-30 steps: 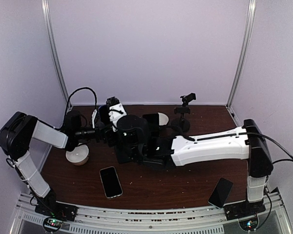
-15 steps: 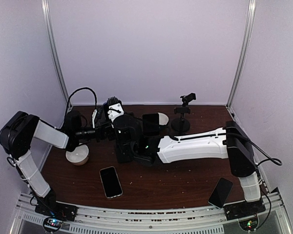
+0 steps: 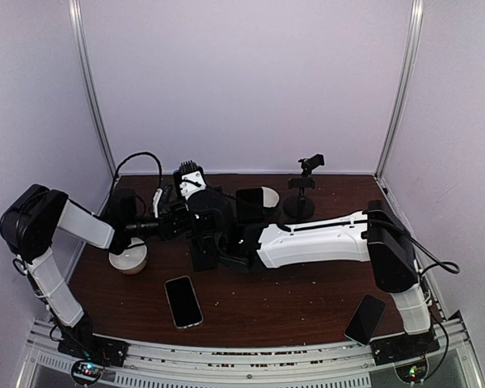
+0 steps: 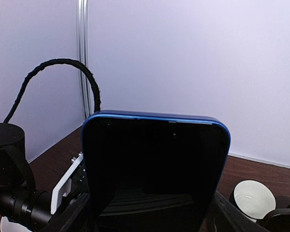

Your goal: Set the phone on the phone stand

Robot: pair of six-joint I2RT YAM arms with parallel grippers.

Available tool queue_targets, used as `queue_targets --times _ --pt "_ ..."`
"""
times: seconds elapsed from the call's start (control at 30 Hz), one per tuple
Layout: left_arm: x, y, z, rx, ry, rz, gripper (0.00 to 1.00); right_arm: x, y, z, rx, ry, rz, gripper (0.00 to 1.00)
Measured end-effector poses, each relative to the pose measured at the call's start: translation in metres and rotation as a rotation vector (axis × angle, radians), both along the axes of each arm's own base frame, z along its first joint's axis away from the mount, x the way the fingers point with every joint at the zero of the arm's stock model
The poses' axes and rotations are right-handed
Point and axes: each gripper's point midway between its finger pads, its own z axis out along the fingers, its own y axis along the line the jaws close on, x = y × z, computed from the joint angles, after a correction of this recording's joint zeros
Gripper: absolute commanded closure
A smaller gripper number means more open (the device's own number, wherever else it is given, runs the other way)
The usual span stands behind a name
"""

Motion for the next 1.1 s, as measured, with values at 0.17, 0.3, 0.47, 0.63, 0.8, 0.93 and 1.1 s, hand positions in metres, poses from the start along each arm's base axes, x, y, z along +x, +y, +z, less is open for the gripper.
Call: queue_targets --times 0.17,0.3,0.47,0.63,0.8,0.93,1.1 --pt "-0.003 0.006 0.017 0.005 -0.039 0.033 0.43 -0.001 0.001 0.000 0.018 0.008 0.002 0.45" --pt "-0.002 0.014 0.044 0.018 -0.113 0.076 0.40 -0.001 0.001 -0.001 0.031 0.014 0.001 0.46" --pt "0.003 0.034 0.058 0.056 -0.129 0.161 0.38 -0.001 0.000 0.000 0.043 0.019 -0.011 0.47" --pt "0.013 0.065 0.065 0.091 -0.111 0.313 0.29 0.001 0.006 0.003 0.058 0.007 -0.047 0.47" --pt "0.020 0.087 0.064 0.152 -0.091 0.451 0.03 0.004 0.011 -0.015 0.018 0.002 -0.083 0.47" --pt "0.024 0.100 0.046 0.217 -0.031 0.527 0.02 0.008 0.017 -0.033 -0.020 0.005 -0.096 0.47" --pt "0.024 0.108 0.035 0.261 0.000 0.561 0.02 0.011 0.022 -0.048 -0.061 0.011 -0.113 0.47"
